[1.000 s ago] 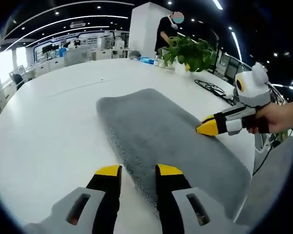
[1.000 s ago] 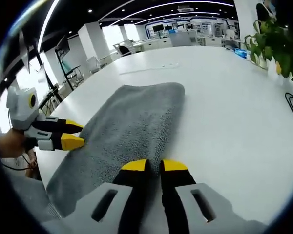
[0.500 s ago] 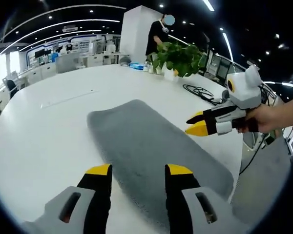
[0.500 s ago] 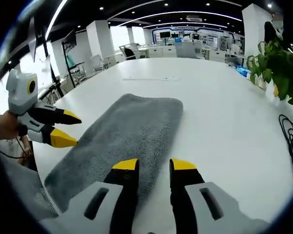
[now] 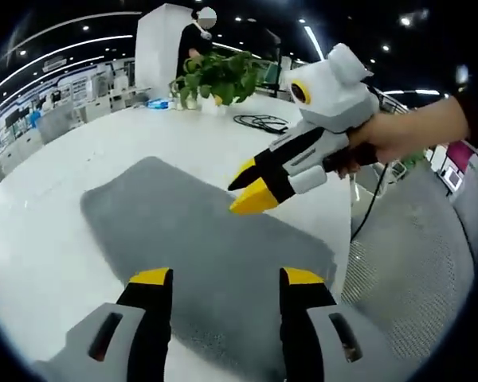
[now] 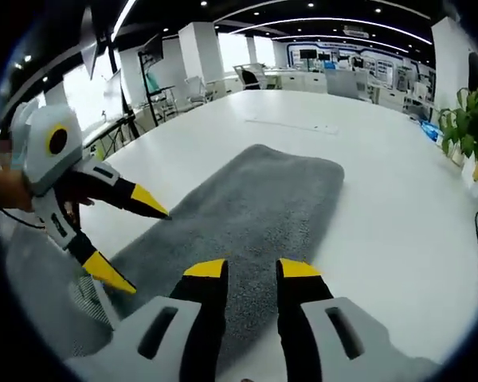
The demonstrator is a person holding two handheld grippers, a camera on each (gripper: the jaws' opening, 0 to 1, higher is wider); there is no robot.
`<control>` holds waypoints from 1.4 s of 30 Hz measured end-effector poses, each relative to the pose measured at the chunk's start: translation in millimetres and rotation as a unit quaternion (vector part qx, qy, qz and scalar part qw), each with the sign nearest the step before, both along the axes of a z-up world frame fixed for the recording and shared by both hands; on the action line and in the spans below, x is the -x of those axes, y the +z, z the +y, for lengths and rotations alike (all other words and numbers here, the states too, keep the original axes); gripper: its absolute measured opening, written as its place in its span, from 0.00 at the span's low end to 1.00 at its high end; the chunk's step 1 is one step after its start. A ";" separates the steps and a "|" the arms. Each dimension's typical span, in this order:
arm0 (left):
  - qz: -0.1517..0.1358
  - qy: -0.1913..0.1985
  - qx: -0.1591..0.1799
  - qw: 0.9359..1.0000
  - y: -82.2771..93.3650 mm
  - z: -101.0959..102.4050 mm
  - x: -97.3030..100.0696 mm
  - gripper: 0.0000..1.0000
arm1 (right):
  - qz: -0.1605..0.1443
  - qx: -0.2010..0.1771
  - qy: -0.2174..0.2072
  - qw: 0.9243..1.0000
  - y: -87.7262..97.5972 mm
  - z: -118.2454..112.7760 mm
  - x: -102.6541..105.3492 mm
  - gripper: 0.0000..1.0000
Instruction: Fold the towel on the table until its edges align and the towel forms a compact rectangular stack.
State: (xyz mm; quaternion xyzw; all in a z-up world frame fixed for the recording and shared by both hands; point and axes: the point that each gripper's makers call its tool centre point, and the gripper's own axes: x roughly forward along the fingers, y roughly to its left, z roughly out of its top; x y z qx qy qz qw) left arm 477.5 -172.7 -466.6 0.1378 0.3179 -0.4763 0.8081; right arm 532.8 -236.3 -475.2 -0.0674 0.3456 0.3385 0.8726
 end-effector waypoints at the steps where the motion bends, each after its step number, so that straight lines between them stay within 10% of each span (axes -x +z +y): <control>1: 0.001 -0.008 -0.001 1.000 -0.6 -1.0 3.5 0.57 | 0.001 0.002 0.005 1.000 -0.6 1.2 2.1 0.23; 25: 0.006 -0.090 -0.068 0.994 -29.9 2.2 63.9 0.55 | 0.024 0.030 0.107 0.994 -13.2 19.1 76.8 0.22; 42: -0.037 -0.114 -0.141 0.983 -44.5 7.9 60.6 0.48 | 0.017 0.077 0.176 0.981 -21.2 11.3 114.9 0.21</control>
